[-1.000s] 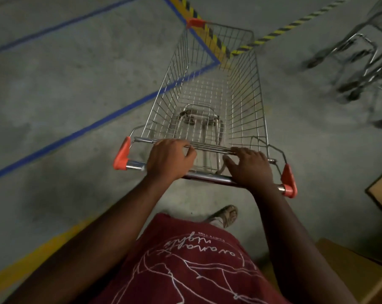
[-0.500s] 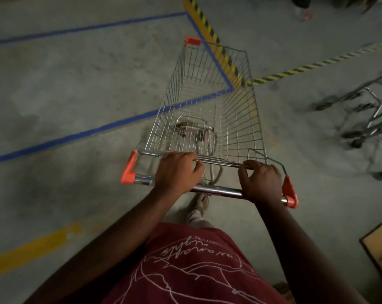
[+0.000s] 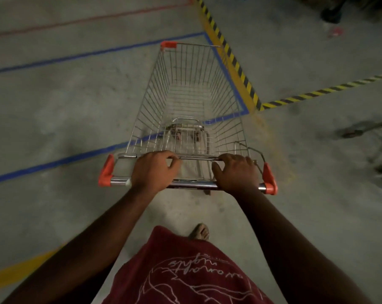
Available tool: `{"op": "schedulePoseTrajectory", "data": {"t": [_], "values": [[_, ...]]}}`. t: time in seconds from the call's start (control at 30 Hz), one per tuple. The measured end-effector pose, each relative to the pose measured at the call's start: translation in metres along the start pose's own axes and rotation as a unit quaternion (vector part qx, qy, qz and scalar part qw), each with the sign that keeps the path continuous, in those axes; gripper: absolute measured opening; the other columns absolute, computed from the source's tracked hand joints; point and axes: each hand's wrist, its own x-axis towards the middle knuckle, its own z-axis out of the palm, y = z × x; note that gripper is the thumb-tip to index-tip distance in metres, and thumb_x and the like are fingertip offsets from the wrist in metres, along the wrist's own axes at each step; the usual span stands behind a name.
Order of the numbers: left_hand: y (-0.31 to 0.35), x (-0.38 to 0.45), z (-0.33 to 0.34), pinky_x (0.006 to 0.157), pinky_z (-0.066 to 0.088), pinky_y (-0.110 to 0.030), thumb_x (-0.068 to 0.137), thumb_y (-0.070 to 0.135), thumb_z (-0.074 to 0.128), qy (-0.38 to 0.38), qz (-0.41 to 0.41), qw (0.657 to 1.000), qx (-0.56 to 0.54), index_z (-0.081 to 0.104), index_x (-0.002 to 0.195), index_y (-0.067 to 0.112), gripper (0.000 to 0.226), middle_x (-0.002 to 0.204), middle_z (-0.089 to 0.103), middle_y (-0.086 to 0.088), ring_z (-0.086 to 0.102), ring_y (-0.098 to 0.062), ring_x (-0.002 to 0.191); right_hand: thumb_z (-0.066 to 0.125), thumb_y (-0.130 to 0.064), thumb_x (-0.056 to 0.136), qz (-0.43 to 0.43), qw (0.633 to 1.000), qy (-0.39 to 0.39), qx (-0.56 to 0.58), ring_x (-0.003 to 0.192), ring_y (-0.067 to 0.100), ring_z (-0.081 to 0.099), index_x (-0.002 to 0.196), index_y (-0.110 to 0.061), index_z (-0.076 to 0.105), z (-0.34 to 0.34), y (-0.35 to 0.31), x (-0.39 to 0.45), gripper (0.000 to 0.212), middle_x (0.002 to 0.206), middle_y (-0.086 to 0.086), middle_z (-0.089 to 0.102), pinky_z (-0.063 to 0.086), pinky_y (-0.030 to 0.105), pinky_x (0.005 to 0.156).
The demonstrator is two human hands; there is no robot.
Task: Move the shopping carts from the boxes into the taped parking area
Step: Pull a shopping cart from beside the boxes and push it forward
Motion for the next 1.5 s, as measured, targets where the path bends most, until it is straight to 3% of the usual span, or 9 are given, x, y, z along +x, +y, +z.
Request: {"op": "schedulePoseTrajectory", "data": {"t": [0.17, 0.27, 0.43, 0.5, 0.63, 0.77, 0.97, 1.23, 1.5], "values": [[0.001, 0.052, 0.007, 0.068, 0.042, -0.026, 0.093, 0.044, 0.060, 0.000, -0.022, 1.000, -0.006, 0.076, 0.102, 0.031, 0.022, 0.094, 0.077, 0.008, 0.068, -0.016, 0.080, 0.033, -0.061, 0.098, -0.022, 0.999, 0.029, -0.006, 0.113, 0.028, 0.066, 0.128, -0.021, 0.067, -0.013, 0.002, 0.057, 0.060, 0.122, 0.006, 0.073, 0.043, 0.047, 0.109], [0.005, 0.082, 0.010, 0.067, 0.038, -0.027, 0.093, 0.044, 0.061, 0.016, -0.039, 0.999, -0.003, 0.077, 0.103, 0.030, 0.024, 0.094, 0.077, 0.005, 0.069, -0.020, 0.082, 0.035, -0.060, 0.098, -0.034, 0.999, 0.028, 0.002, 0.106, 0.027, 0.068, 0.125, -0.021, 0.068, -0.022, 0.002, 0.089, 0.058, 0.114, 0.006, 0.075, 0.045, 0.045, 0.104], [0.012, 0.143, 0.012, 0.057, 0.033, -0.023, 0.096, 0.044, 0.059, 0.022, -0.041, 0.999, -0.007, 0.077, 0.107, 0.027, 0.027, 0.095, 0.077, 0.004, 0.058, -0.013, 0.073, 0.042, -0.056, 0.101, -0.038, 0.998, 0.041, 0.031, 0.111, 0.027, 0.067, 0.129, -0.020, 0.068, -0.038, 0.004, 0.146, 0.053, 0.119, 0.008, 0.075, 0.043, 0.044, 0.107], [0.012, 0.168, 0.012, 0.061, 0.034, -0.024, 0.096, 0.043, 0.059, 0.026, -0.043, 0.999, -0.012, 0.078, 0.106, 0.026, 0.027, 0.095, 0.077, 0.004, 0.052, -0.009, 0.072, 0.044, -0.053, 0.102, -0.038, 0.998, 0.037, 0.042, 0.114, 0.028, 0.066, 0.132, -0.019, 0.067, -0.047, 0.003, 0.170, 0.051, 0.123, 0.008, 0.074, 0.043, 0.043, 0.108], [0.014, 0.220, 0.014, 0.066, 0.040, -0.026, 0.094, 0.041, 0.062, 0.028, -0.022, 0.999, -0.017, 0.078, 0.102, 0.025, 0.024, 0.092, 0.078, 0.002, 0.064, -0.018, 0.073, 0.048, -0.050, 0.102, -0.054, 0.994, -0.004, 0.093, 0.122, 0.031, 0.061, 0.137, -0.020, 0.064, -0.063, 0.009, 0.218, 0.049, 0.132, 0.010, 0.069, 0.047, 0.042, 0.102], [0.023, 0.270, 0.017, 0.069, 0.049, -0.030, 0.090, 0.040, 0.062, 0.018, -0.010, 1.000, -0.007, 0.078, 0.097, 0.024, 0.023, 0.090, 0.078, -0.002, 0.071, -0.028, 0.080, 0.053, -0.046, 0.102, -0.084, 0.990, -0.034, 0.105, 0.135, 0.029, 0.054, 0.145, -0.026, 0.055, -0.081, 0.019, 0.253, 0.047, 0.147, 0.005, 0.060, 0.044, 0.041, 0.107], [0.045, 0.338, 0.028, 0.071, 0.053, -0.031, 0.091, 0.043, 0.057, -0.005, 0.006, 1.000, -0.005, 0.075, 0.099, 0.023, 0.028, 0.092, 0.077, 0.001, 0.069, -0.024, 0.079, 0.060, -0.044, 0.097, -0.059, 0.994, 0.031, 0.088, 0.117, 0.027, 0.067, 0.136, -0.031, 0.064, -0.106, 0.030, 0.309, 0.041, 0.132, -0.001, 0.070, 0.052, 0.036, 0.088], [0.116, 0.421, 0.060, 0.066, 0.034, -0.027, 0.094, 0.041, 0.057, 0.020, -0.013, 1.000, -0.003, 0.075, 0.100, 0.023, 0.026, 0.092, 0.077, 0.001, 0.068, -0.022, 0.079, 0.058, -0.044, 0.100, -0.114, 0.990, -0.007, 0.079, 0.124, 0.028, 0.063, 0.142, -0.033, 0.059, -0.145, 0.102, 0.408, 0.043, 0.140, -0.002, 0.067, 0.049, 0.038, 0.094], [0.203, 0.507, 0.104, 0.073, 0.052, -0.033, 0.094, 0.037, 0.058, 0.023, -0.066, 0.998, -0.007, 0.075, 0.107, 0.027, 0.023, 0.100, 0.078, -0.002, 0.071, -0.030, 0.089, 0.061, -0.043, 0.094, -0.151, 0.984, -0.023, 0.087, 0.122, 0.029, 0.065, 0.139, -0.034, 0.063, -0.186, 0.192, 0.522, 0.045, 0.137, 0.001, 0.069, 0.051, 0.038, 0.097]]}}
